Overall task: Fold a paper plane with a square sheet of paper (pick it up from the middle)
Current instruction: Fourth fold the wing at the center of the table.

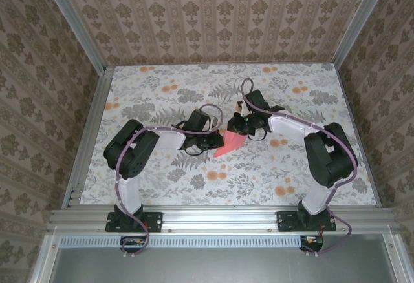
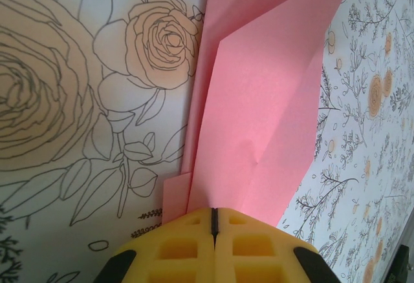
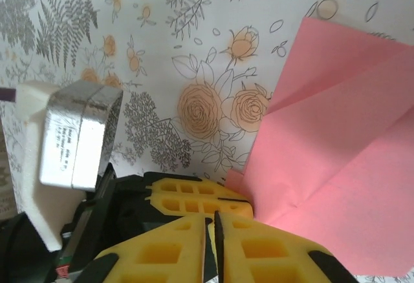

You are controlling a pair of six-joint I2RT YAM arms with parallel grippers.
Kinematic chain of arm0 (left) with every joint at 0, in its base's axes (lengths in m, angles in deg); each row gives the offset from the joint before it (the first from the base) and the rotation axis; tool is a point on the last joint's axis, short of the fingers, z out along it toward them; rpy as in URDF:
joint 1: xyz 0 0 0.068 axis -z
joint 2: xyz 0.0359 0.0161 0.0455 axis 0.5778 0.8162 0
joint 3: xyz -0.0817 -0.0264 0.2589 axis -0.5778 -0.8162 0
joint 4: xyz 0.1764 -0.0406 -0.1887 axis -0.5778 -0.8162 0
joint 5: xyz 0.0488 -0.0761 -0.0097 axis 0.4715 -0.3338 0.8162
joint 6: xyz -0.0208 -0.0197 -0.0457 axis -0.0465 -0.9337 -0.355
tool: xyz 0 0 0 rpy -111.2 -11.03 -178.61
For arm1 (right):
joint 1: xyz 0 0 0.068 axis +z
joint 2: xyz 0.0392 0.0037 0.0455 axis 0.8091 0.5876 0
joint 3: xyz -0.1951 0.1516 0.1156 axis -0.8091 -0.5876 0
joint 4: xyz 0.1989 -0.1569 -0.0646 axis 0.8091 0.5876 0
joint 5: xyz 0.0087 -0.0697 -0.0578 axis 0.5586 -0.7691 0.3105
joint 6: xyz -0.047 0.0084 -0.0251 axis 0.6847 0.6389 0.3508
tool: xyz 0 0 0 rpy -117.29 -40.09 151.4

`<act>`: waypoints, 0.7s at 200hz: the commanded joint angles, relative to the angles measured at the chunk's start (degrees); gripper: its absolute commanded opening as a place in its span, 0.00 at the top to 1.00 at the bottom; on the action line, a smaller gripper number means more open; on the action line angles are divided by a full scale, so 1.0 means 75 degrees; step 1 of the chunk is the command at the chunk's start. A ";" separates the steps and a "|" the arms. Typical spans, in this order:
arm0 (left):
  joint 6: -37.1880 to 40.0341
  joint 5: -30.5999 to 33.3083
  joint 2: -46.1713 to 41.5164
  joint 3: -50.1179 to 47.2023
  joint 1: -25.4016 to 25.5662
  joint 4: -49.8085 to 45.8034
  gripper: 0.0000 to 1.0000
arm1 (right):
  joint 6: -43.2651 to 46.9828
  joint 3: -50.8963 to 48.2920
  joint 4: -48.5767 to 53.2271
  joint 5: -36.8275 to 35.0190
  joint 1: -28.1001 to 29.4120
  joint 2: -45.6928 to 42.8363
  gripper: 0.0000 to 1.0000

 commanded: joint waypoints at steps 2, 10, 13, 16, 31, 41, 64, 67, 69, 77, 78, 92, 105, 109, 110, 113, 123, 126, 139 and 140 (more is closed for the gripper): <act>-0.0028 0.0357 0.0367 -0.0090 -0.0108 -0.0974 1.00 | 0.0194 -0.0156 -0.0318 0.0459 0.0016 0.0456 0.88; -0.0055 0.0357 0.0375 -0.0081 -0.0111 -0.0994 1.00 | 0.0208 -0.0150 -0.0407 0.0633 0.0014 0.0591 0.89; -0.0056 0.0357 0.0375 -0.0081 -0.0117 -0.0993 1.00 | 0.0209 -0.0162 -0.0459 0.0713 0.0016 0.0641 0.89; -0.0062 0.0348 0.0371 -0.0085 -0.0113 -0.0984 1.00 | 0.0203 -0.0170 -0.0510 0.0777 0.0017 0.0685 0.90; -0.0090 0.0357 0.0362 -0.0096 -0.0126 -0.1006 1.00 | 0.0183 -0.0165 -0.0565 0.0971 0.0009 0.0897 0.92; -0.0103 0.0377 0.0353 -0.0102 -0.0120 -0.1023 1.00 | 0.0177 -0.0204 -0.0633 0.1082 0.0014 0.1002 0.92; -0.0149 0.0404 0.0349 -0.0098 -0.0122 -0.1049 1.00 | 0.0163 -0.0302 -0.0683 0.1044 0.0005 0.1216 0.93; -0.0150 0.0404 0.0344 -0.0098 -0.0124 -0.1050 1.00 | 0.0162 -0.0315 -0.0693 0.1032 0.0000 0.1242 0.93; -0.0144 0.0401 0.0341 -0.0106 -0.0124 -0.1060 1.00 | 0.0165 -0.0334 -0.0706 0.1029 -0.0010 0.1266 0.93; -0.0150 0.0421 0.0329 -0.0109 -0.0134 -0.1057 1.00 | 0.0177 -0.0391 -0.0739 0.0996 -0.0027 0.1315 0.94; -0.0150 0.0424 0.0328 -0.0109 -0.0138 -0.1056 1.00 | 0.0176 -0.0395 -0.0746 0.0985 -0.0028 0.1322 0.94; -0.0142 0.0439 0.0305 -0.0112 -0.0137 -0.1072 1.00 | 0.0204 -0.0504 -0.0783 0.0892 -0.0063 0.1401 0.94; -0.0161 0.0428 0.0305 -0.0118 -0.0131 -0.1059 1.00 | 0.0209 -0.0578 -0.0829 0.0851 -0.0089 0.1505 0.95; -0.0162 0.0409 0.0305 -0.0120 -0.0136 -0.1049 1.00 | 0.0216 -0.0594 -0.0843 0.0854 -0.0109 0.1547 0.95; -0.0162 0.0406 0.0305 -0.0121 -0.0139 -0.1046 1.00 | 0.0218 -0.0596 -0.0845 0.0855 -0.0110 0.1555 0.95; -0.0159 0.0395 0.0305 -0.0106 -0.0132 -0.1030 1.00 | 0.0235 -0.0601 -0.0841 0.0856 -0.0111 0.1592 0.95; -0.0156 0.0358 0.0293 -0.0094 -0.0133 -0.1007 1.00 | 0.0243 -0.0616 -0.0809 0.0790 -0.0122 0.1698 0.95; -0.0155 0.0341 0.0274 -0.0091 -0.0131 -0.1002 1.00 | 0.0238 -0.0627 -0.0801 0.0779 -0.0121 0.1727 0.95; -0.0142 0.0290 0.0204 -0.0049 -0.0140 -0.0991 1.00 | 0.0228 -0.0685 -0.0835 0.0719 -0.0133 0.1814 0.96; -0.0140 0.0288 0.0202 -0.0050 -0.0141 -0.0988 1.00 | 0.0230 -0.0688 -0.0835 0.0717 -0.0139 0.1818 0.96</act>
